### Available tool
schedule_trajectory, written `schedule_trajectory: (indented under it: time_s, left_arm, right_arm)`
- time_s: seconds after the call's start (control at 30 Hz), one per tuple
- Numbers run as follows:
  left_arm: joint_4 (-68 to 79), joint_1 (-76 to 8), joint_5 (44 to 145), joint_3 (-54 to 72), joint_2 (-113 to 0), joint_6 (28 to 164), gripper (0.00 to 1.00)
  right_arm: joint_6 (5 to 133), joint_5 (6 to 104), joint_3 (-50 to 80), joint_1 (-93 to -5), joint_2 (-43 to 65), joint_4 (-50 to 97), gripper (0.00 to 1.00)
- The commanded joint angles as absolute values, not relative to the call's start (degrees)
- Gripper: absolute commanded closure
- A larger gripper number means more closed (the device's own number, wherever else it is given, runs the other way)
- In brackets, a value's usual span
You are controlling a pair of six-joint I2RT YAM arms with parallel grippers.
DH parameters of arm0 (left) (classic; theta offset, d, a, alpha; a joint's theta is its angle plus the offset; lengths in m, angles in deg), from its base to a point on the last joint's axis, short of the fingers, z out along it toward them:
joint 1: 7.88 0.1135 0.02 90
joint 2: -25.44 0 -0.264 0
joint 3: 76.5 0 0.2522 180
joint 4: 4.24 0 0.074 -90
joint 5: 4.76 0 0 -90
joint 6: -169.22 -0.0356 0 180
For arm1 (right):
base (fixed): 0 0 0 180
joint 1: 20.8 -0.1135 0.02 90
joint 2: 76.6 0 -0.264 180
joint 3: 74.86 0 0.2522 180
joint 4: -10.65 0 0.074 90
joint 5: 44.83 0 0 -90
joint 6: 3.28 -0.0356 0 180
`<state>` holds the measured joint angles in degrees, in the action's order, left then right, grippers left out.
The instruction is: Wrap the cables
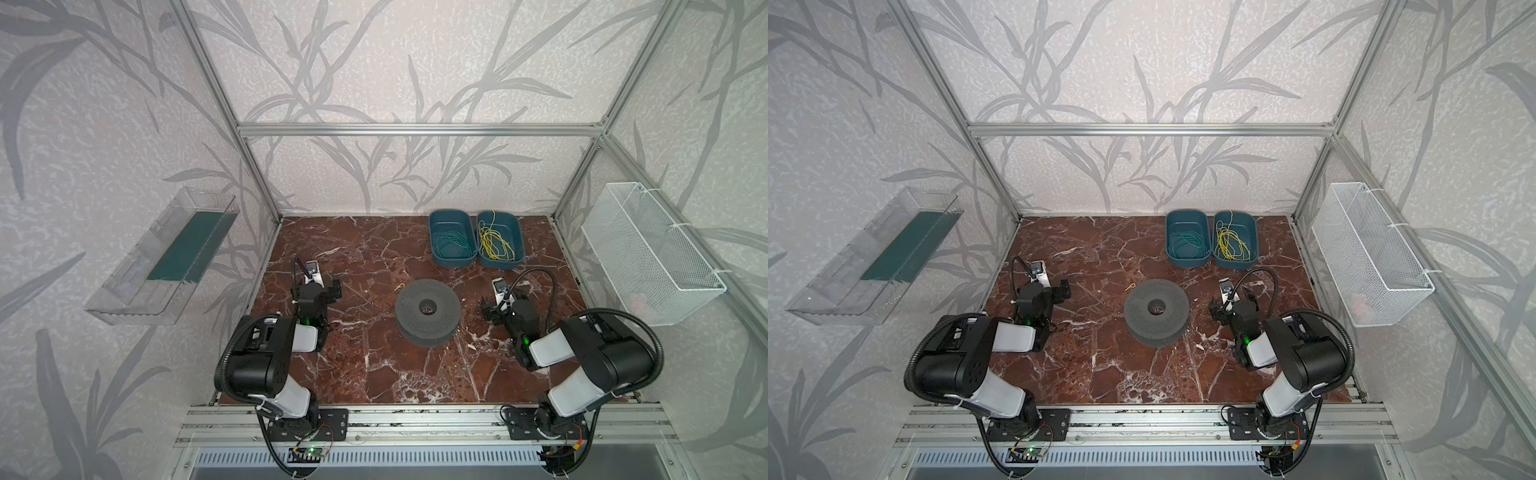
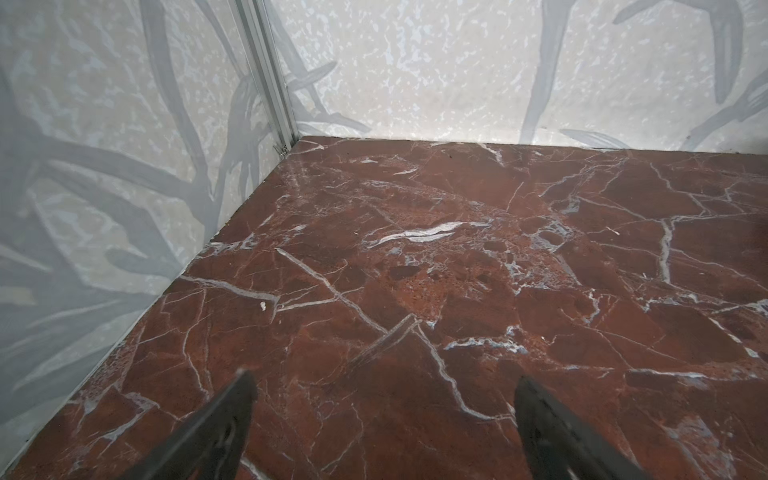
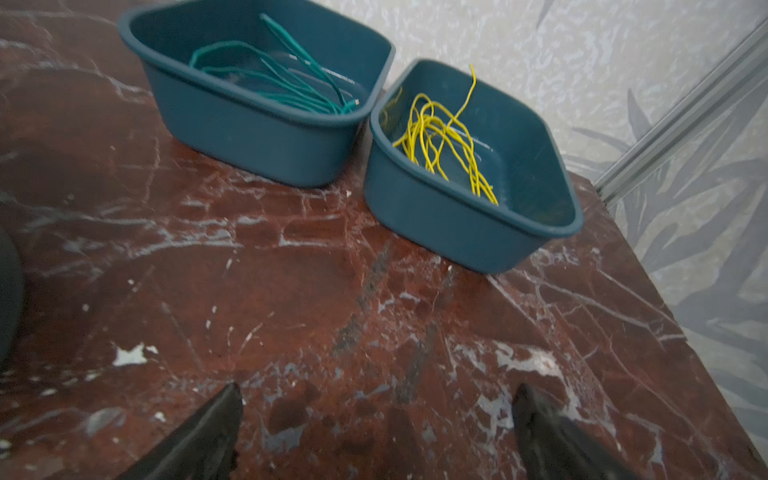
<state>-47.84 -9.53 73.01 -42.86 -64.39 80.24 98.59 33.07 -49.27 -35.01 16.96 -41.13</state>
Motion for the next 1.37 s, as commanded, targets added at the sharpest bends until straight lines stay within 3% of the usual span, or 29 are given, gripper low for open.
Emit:
schedule_trajectory:
  time_s: [0.0, 0.1, 1.33]
  left_arm:
    - [-48.27, -9.31, 73.5, -42.7, -64.61, 79.22, 0.01]
    - [-47.8, -9.36, 73.31, -42.36, -64.71, 79.39, 0.01]
    - [-45.66, -8.4, 74.43, -41.45, -64.47, 80.36, 0.01]
  right_arm:
    - [92.91, 27.44, -41.33, -32.62, 14.64, -35.45, 0.01]
    - [88.23, 36.55, -38.89, -26.78, 11.28, -25.03, 0.01]
    - [89.73, 36.91, -38.6, -27.39, 11.56, -25.07, 0.01]
